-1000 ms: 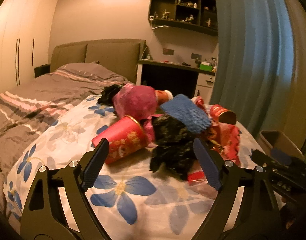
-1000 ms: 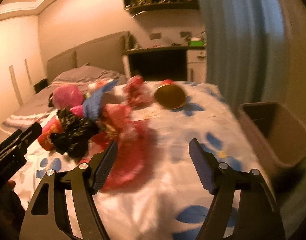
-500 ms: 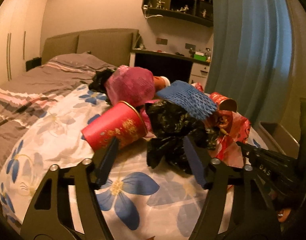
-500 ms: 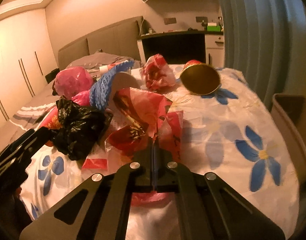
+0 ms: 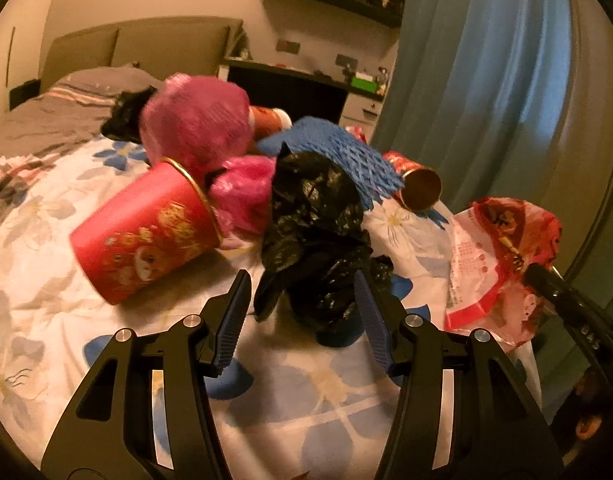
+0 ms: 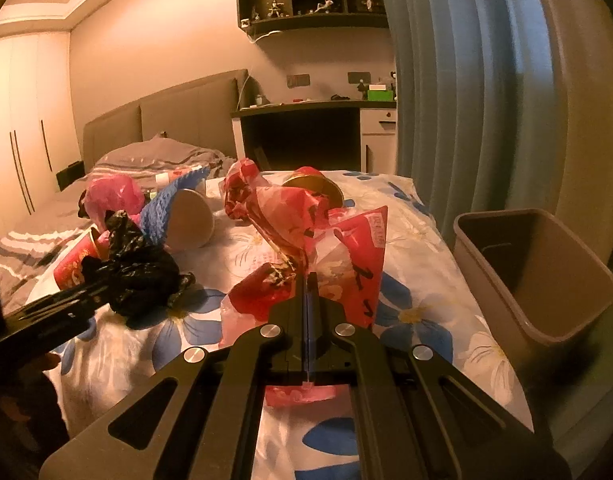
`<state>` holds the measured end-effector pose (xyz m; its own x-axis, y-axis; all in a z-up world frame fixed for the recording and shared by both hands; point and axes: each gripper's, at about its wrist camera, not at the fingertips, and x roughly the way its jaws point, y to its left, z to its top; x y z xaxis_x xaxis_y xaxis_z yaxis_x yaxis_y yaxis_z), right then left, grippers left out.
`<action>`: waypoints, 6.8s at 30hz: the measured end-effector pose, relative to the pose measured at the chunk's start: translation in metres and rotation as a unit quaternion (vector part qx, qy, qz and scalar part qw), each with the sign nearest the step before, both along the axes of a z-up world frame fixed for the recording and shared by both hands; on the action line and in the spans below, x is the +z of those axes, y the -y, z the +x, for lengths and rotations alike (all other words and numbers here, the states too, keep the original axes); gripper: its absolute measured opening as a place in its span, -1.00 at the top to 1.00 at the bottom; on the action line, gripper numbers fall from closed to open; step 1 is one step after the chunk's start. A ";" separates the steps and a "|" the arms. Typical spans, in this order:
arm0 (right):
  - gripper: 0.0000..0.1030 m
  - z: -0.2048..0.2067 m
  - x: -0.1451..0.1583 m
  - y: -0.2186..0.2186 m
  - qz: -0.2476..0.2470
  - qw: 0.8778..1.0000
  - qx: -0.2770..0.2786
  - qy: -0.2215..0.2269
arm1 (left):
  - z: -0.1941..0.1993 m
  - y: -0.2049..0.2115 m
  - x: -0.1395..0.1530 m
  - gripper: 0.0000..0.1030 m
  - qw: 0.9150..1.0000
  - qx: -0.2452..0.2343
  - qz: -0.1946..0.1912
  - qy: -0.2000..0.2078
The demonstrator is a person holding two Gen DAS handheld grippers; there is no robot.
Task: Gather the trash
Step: 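Carry the wrapper and black bag over the grey bin with both tools, then open the right tool over the bin while the left tool releases the black bag, then move both open tools back to the trash pile, then grasp the blue mesh net with the right tool while the left tool grasps the red paper cup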
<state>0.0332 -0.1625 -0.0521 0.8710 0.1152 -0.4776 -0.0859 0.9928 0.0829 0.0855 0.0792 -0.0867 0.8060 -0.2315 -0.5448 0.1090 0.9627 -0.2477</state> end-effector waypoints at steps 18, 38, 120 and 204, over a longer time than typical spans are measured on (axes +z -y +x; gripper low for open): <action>0.98 -0.017 0.009 0.021 0.017 1.000 -0.001 0.021 | -0.017 0.015 0.003 0.91 1.000 -0.003 0.001 -0.008; 0.99 -0.041 0.028 0.075 0.024 0.995 -0.056 0.073 | -0.053 0.077 0.061 0.92 0.995 -0.066 0.008 0.069; -0.67 -0.024 0.038 0.152 0.030 0.984 -0.146 0.093 | 0.019 0.153 0.030 -0.87 0.997 -0.017 0.035 0.068; 0.91 0.009 0.051 -0.055 0.042 0.990 0.107 0.077 | -0.001 -0.109 -0.014 -0.16 0.998 0.005 -0.063 0.018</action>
<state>0.0418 -0.1078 -0.0013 0.8839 0.3397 -0.3213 -0.3124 0.9404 0.1346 0.0850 0.1880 -0.1006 0.8274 -0.2878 -0.4822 0.1103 0.9253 -0.3629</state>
